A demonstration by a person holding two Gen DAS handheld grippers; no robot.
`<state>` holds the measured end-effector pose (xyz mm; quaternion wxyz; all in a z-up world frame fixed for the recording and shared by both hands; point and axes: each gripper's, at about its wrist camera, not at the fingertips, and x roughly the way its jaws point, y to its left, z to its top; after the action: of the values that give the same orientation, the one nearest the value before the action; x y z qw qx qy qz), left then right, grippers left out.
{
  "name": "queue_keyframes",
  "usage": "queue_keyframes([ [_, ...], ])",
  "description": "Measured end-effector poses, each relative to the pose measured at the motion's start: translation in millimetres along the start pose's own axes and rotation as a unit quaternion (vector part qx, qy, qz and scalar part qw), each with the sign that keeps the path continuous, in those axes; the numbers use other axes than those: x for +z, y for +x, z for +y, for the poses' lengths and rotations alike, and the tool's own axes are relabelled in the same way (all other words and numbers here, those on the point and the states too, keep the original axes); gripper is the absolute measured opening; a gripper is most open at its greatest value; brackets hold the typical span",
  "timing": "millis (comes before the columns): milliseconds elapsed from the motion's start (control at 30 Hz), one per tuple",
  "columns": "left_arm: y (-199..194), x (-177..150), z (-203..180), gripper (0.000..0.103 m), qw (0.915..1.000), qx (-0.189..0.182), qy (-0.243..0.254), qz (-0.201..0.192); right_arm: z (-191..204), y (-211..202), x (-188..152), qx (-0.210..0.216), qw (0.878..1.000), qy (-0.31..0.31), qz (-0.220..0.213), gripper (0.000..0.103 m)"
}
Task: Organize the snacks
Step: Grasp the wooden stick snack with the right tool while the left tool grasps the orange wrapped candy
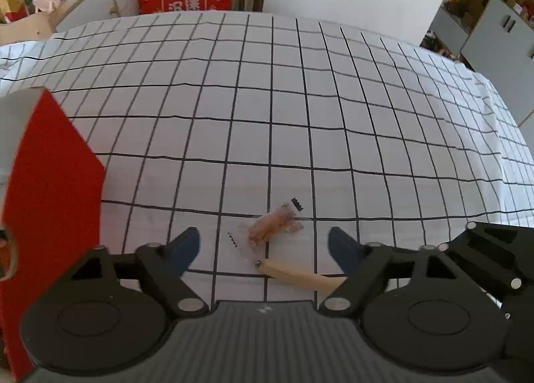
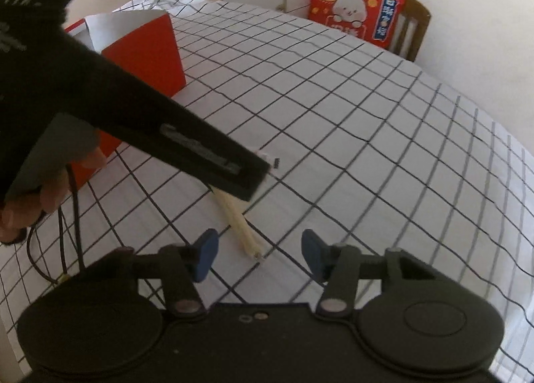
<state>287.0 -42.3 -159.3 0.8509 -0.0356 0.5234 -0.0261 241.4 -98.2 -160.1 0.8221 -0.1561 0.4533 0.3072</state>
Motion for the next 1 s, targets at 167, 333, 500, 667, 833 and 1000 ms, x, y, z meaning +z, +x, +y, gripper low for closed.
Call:
queue_keyframes([
  [167,13,0,-3,0.066,0.9998,-0.010,0.013,0.007,8,8,5,0.014,0.999,-0.029,0.001,0.041],
  [333,25,-1,-6,0.051,0.9996,-0.013,0.021,0.016,11,16,8,0.016,0.999,-0.040,0.009,0.030],
  [500,29,-1,-5,0.033,0.9997,-0.010,0.020,0.009,15,18,6,0.007,0.999,-0.044,0.015,0.016],
  [667,30,4,8,0.012,0.9999,-0.006,-0.002,0.012,18,16,4,-0.002,0.999,-0.033,0.014,0.009],
  [833,27,1,23,0.006,0.9997,-0.004,-0.021,0.013,19,6,-4,-0.006,1.000,-0.003,0.013,0.008],
  [1000,17,-2,27,0.006,0.9996,-0.018,-0.024,0.001,14,-12,-18,-0.005,0.999,0.030,0.010,0.008],
])
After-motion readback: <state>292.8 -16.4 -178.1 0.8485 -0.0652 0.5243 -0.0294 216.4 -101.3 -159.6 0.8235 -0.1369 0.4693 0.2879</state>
